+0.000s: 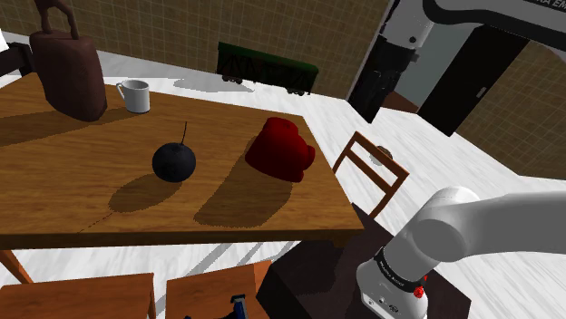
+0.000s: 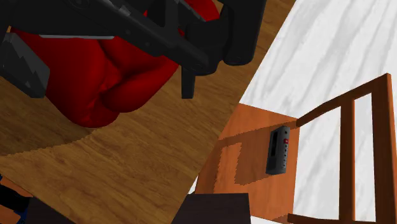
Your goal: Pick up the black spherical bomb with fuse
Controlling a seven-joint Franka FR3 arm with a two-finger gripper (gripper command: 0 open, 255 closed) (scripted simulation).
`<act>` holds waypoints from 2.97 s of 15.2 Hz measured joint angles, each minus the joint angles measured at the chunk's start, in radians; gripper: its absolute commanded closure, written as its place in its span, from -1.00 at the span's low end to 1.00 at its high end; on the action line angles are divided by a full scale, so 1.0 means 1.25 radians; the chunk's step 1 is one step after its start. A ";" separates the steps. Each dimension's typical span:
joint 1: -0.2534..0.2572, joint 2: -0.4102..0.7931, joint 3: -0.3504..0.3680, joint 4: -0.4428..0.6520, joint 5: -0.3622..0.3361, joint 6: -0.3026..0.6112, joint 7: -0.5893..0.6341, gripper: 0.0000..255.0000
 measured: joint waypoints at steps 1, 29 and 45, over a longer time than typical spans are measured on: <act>0.000 0.000 0.000 0.000 0.000 0.000 0.000 -1.00; 0.117 0.683 0.233 0.412 0.095 0.212 0.321 -1.00; 0.240 1.096 0.255 0.853 0.030 0.168 0.433 -1.00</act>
